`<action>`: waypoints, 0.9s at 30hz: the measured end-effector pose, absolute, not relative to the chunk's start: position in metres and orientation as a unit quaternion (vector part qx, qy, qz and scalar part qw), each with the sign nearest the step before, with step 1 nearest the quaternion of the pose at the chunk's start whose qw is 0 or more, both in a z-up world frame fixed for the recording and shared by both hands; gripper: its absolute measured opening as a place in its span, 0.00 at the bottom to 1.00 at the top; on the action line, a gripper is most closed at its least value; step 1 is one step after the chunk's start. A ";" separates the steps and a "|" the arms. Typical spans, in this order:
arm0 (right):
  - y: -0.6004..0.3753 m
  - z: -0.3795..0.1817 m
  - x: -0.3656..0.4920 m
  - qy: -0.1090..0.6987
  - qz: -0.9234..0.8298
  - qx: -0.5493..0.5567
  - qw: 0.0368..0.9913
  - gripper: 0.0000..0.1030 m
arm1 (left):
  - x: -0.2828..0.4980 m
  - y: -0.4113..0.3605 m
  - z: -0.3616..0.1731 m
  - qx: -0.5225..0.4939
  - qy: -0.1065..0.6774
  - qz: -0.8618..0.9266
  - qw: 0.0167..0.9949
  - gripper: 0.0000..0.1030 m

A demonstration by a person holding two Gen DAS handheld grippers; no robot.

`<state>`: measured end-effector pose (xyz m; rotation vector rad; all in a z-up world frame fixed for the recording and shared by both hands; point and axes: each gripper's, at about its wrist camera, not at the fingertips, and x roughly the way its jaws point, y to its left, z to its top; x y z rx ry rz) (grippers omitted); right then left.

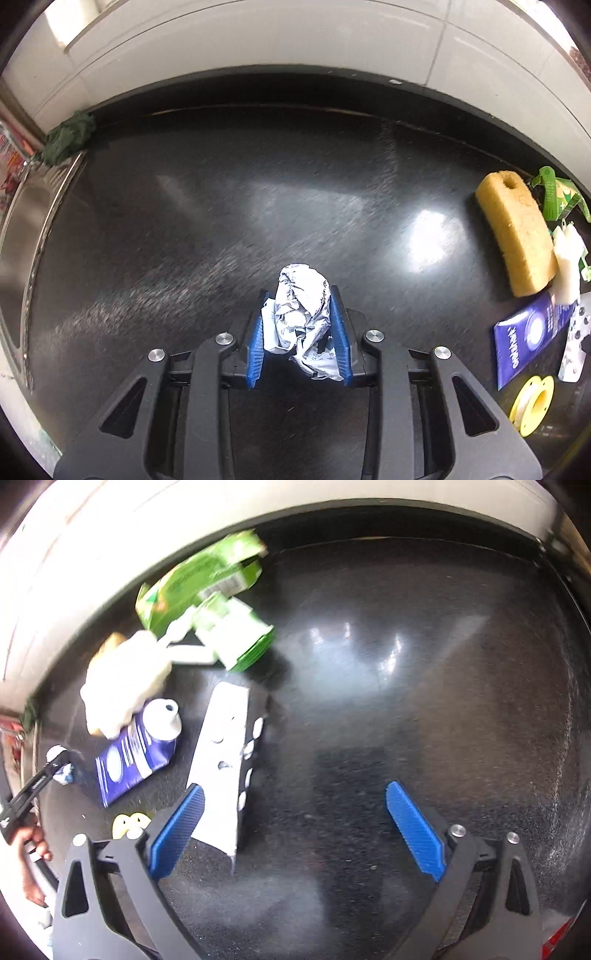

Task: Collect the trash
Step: 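Grasp the white pill blister pack with right tool while left tool holds the paper, then carry the paper in left tool and blister pack in right tool over the bin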

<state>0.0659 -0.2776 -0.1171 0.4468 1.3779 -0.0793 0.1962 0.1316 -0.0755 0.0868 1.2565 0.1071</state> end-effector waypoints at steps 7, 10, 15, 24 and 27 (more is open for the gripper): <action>-0.248 -0.112 0.072 0.627 -0.016 0.155 0.763 0.06 | 0.118 0.214 -0.070 -0.006 0.587 0.114 0.801 0.29; -0.252 -0.099 0.075 0.608 -0.016 0.143 0.781 0.05 | 0.088 0.244 -0.050 -0.033 0.572 0.136 0.808 0.29; -0.288 -0.052 0.086 0.567 -0.047 0.134 0.811 0.05 | 0.051 0.260 -0.010 -0.065 0.547 0.169 0.817 0.30; -0.291 0.008 0.144 0.524 0.002 0.097 0.846 0.05 | 0.000 0.282 0.030 -0.103 0.527 0.205 0.818 0.30; -0.245 0.018 0.156 0.518 0.053 0.085 0.849 0.05 | -0.017 0.295 0.033 -0.107 0.526 0.225 0.813 0.30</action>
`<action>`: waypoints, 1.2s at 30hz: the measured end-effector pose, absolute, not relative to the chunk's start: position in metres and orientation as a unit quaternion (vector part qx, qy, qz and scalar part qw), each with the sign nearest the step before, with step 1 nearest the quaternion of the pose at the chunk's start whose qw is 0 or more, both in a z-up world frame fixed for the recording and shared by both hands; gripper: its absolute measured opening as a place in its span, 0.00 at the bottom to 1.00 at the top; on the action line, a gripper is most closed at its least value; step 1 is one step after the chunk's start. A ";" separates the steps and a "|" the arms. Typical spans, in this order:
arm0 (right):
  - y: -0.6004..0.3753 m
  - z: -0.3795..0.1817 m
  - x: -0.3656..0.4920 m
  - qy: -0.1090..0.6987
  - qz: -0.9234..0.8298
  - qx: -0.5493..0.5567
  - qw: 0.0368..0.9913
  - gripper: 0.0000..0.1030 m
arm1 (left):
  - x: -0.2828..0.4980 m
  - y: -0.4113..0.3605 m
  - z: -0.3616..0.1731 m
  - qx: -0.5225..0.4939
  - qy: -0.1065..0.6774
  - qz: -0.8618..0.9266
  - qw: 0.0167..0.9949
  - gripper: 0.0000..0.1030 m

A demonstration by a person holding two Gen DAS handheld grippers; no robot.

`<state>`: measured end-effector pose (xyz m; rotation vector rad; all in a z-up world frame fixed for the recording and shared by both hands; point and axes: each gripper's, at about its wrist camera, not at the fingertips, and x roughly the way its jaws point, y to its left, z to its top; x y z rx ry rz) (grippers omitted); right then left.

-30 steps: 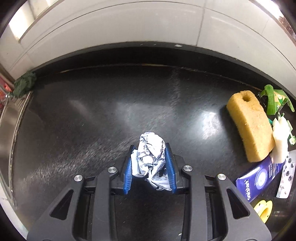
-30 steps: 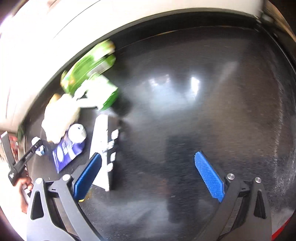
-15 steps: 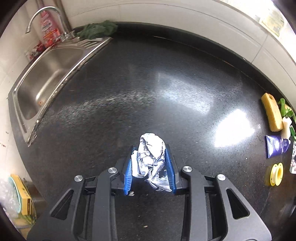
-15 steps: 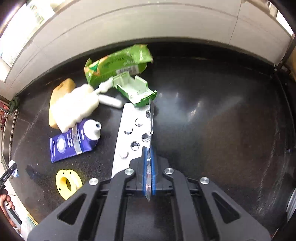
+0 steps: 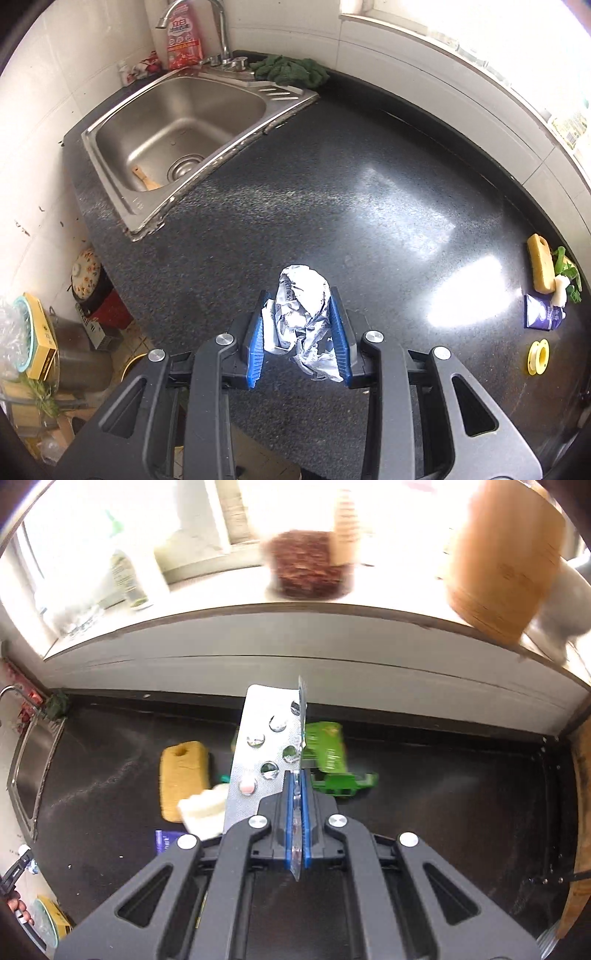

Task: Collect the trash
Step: 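Carry the paper in left tool and blister pack in right tool over the bin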

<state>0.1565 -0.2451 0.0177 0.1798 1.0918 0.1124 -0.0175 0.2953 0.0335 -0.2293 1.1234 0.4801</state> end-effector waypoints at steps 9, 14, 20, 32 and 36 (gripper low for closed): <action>-0.052 0.022 0.154 0.532 0.232 0.039 0.813 0.05 | -0.097 0.335 0.037 -0.152 0.518 0.294 0.789 0.30; 0.064 0.016 0.122 0.543 0.319 -0.018 0.777 0.05 | -0.169 0.364 0.026 -0.194 0.514 0.355 0.756 0.30; 0.169 0.021 0.070 0.541 0.394 -0.087 0.738 0.05 | -0.264 0.389 0.021 -0.246 0.502 0.426 0.711 0.30; 0.308 0.015 -0.028 0.536 0.498 -0.165 0.662 0.05 | -0.386 0.405 0.009 -0.312 0.488 0.494 0.648 0.30; 0.342 0.008 -0.069 0.533 0.535 -0.191 0.626 0.05 | -0.397 0.415 0.000 -0.330 0.482 0.494 0.644 0.30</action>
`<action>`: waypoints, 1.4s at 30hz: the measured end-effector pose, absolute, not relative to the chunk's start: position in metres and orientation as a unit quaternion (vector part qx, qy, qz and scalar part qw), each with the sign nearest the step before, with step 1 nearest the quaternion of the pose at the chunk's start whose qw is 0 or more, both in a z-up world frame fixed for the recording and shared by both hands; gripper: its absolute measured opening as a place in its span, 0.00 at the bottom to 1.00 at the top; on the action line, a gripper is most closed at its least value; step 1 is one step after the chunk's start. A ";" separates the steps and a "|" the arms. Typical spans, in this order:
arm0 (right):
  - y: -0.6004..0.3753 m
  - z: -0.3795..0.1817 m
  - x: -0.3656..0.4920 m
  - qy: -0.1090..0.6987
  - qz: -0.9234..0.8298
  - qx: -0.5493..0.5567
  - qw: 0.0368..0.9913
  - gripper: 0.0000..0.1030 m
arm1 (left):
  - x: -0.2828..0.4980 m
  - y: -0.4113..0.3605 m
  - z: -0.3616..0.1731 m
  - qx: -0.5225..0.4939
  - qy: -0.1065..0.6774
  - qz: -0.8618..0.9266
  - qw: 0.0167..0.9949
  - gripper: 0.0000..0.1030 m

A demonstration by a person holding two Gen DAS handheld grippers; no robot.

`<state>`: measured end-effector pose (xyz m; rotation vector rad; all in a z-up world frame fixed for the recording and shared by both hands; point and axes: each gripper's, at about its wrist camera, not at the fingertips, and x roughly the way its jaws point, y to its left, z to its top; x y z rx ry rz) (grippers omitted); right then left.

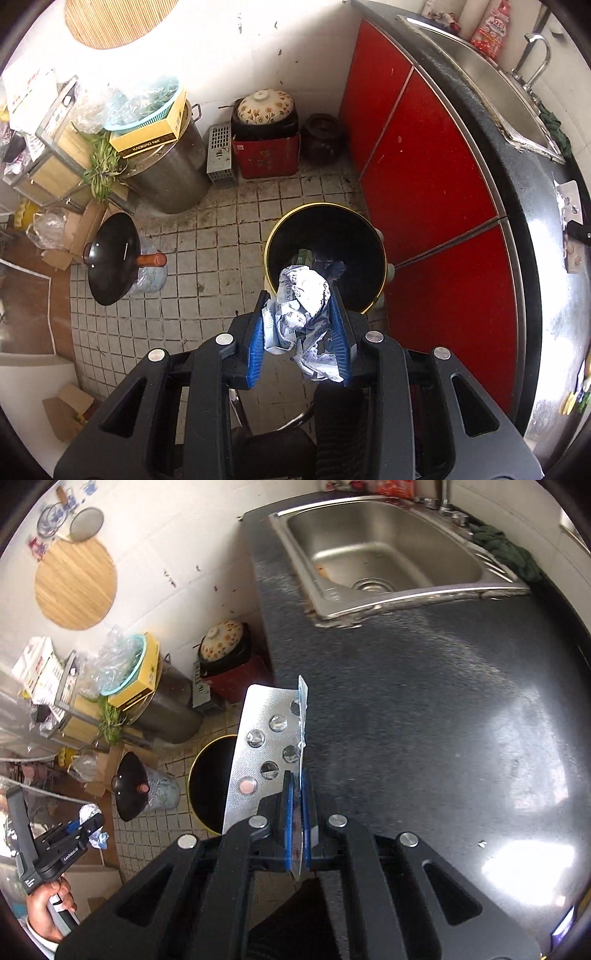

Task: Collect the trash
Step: 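Carry the paper in left tool and blister pack in right tool over the bin, then open left tool to drop the paper while right tool drops the blister pack, then bring both open tools back over the countertop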

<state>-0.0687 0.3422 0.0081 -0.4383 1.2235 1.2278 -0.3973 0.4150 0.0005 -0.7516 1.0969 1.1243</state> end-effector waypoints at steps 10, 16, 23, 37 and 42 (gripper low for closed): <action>0.396 -0.013 -0.130 0.556 0.569 -0.235 0.559 0.05 | -0.372 0.426 -0.022 -0.355 0.477 0.461 0.659 0.31; 0.420 0.010 -0.144 0.575 0.601 -0.192 0.521 0.59 | -0.361 0.433 -0.020 -0.365 0.446 0.464 0.673 0.94; 0.374 0.057 -0.071 0.568 0.589 -0.071 0.570 0.88 | -0.353 0.453 -0.011 -0.342 0.456 0.505 0.648 0.94; -0.129 0.027 0.100 0.464 0.102 -0.058 0.878 0.93 | -0.131 0.385 0.012 -0.229 0.486 0.349 0.768 0.94; -0.287 -0.035 0.072 0.534 -0.046 -0.018 0.844 0.93 | -0.018 0.303 -0.002 -0.153 0.533 0.237 0.798 0.94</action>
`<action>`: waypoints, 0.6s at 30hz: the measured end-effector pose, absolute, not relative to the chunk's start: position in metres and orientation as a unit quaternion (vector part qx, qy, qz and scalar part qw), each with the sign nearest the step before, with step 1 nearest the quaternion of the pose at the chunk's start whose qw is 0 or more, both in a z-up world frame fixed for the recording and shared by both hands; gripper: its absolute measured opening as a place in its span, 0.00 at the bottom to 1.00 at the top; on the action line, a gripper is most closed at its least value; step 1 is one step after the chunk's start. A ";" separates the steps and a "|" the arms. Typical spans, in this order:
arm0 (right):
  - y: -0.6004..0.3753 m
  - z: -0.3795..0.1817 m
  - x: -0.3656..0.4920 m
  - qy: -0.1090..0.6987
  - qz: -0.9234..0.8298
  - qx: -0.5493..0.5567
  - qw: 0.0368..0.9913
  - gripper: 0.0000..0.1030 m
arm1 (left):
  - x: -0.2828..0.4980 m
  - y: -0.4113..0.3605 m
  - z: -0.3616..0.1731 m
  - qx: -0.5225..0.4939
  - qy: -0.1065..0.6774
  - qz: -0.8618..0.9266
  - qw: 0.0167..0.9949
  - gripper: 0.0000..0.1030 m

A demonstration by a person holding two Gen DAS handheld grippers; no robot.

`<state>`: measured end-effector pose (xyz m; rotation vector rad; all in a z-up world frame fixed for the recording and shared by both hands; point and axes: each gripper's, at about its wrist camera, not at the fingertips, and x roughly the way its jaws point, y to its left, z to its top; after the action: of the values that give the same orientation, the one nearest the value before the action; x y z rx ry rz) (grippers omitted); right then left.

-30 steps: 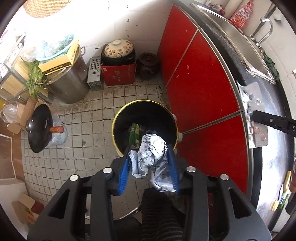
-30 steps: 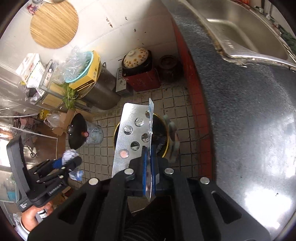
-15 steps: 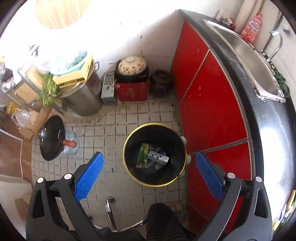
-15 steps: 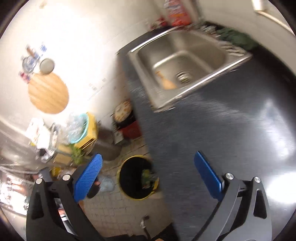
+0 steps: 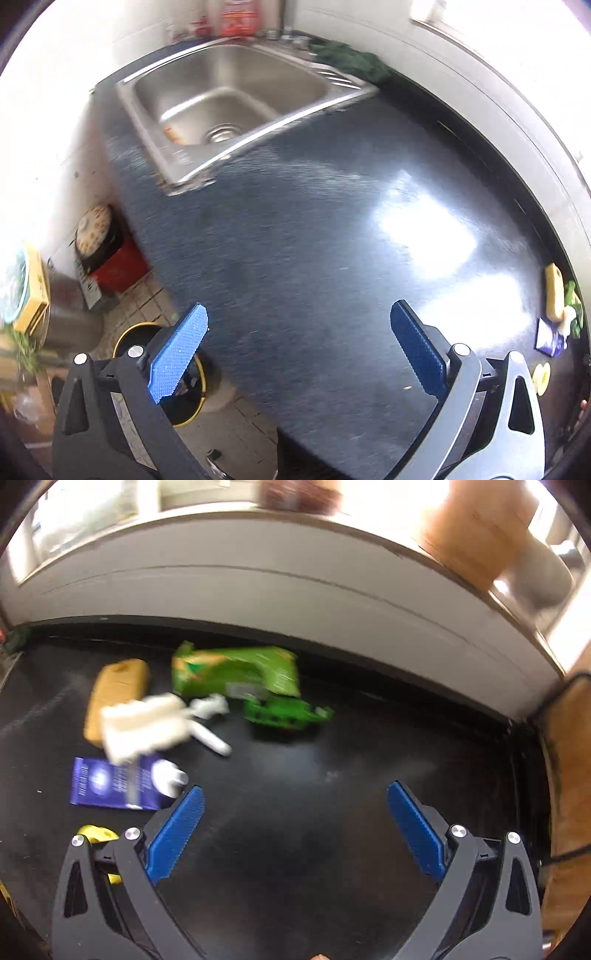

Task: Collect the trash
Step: 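Bring both open tools back over the countertop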

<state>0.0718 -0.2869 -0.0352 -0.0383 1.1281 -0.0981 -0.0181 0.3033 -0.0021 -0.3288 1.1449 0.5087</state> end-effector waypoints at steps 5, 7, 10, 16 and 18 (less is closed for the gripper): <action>-0.382 -0.075 0.016 0.574 -0.131 0.059 0.806 0.93 | 0.073 0.211 -0.018 -0.088 0.564 0.140 0.809 0.94; -0.407 -0.088 -0.002 0.589 -0.149 0.091 0.789 0.93 | 0.104 0.171 -0.023 -0.061 0.571 0.100 0.812 0.94; -0.442 -0.100 -0.030 0.590 -0.182 0.137 0.775 0.93 | 0.141 0.115 -0.030 -0.033 0.582 0.046 0.812 0.94; -0.479 -0.125 -0.056 0.608 -0.204 0.158 0.750 0.93 | 0.201 0.024 -0.050 0.009 0.603 -0.026 0.798 0.94; -0.487 -0.130 -0.060 0.605 -0.200 0.183 0.749 0.93 | 0.217 0.000 -0.056 0.017 0.608 -0.041 0.793 0.94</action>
<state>-0.0604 -0.4874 -0.1299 0.4007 1.3229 -0.4374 0.2173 0.0002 -0.0559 0.0362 1.3069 -0.0877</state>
